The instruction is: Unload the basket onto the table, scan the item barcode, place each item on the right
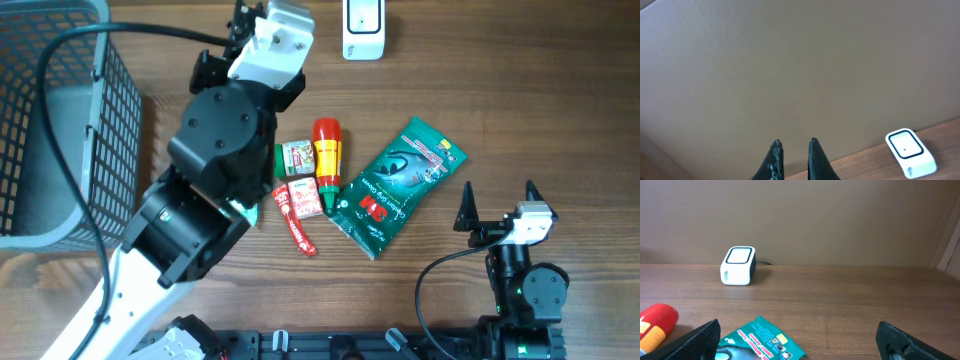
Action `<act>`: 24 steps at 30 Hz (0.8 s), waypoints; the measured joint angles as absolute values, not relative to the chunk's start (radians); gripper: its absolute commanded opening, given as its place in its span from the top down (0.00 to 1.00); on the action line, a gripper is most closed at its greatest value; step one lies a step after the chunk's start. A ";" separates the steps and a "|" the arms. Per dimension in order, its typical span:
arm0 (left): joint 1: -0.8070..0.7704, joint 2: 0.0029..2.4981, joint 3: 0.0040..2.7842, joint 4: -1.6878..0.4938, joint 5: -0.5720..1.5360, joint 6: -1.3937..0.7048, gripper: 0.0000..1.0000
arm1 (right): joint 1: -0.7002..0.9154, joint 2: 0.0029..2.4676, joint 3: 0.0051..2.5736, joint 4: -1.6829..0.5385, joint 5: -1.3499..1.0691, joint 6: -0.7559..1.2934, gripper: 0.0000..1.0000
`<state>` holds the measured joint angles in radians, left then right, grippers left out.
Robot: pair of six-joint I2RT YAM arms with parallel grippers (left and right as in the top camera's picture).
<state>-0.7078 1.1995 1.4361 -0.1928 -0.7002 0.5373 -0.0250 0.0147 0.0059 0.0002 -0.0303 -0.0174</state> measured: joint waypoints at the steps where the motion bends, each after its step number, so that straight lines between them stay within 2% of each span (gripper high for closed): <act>1: -0.708 1.185 1.436 -0.200 -0.695 0.527 0.94 | -0.025 0.015 0.006 0.000 -0.030 -0.017 0.00; 8: -0.686 0.963 1.433 -0.293 -0.619 0.382 0.96 | -0.025 0.015 0.006 0.000 -0.030 -0.017 0.00; 13: -0.588 0.787 1.436 -0.354 -0.493 0.194 0.95 | -0.025 0.015 0.006 0.000 -0.030 -0.017 0.00; 20: -0.420 0.648 1.435 -0.374 -0.374 0.068 0.96 | -0.025 0.015 0.006 0.000 -0.032 -0.024 0.00; 24: -0.318 0.569 1.431 -0.374 -0.339 -0.006 0.95 | -0.025 0.015 0.006 0.001 -0.075 0.075 0.00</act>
<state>-0.3183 0.5690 1.4307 -0.3740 -0.3386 -0.0059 -0.0250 0.0147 0.0059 0.0010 -0.0746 0.0753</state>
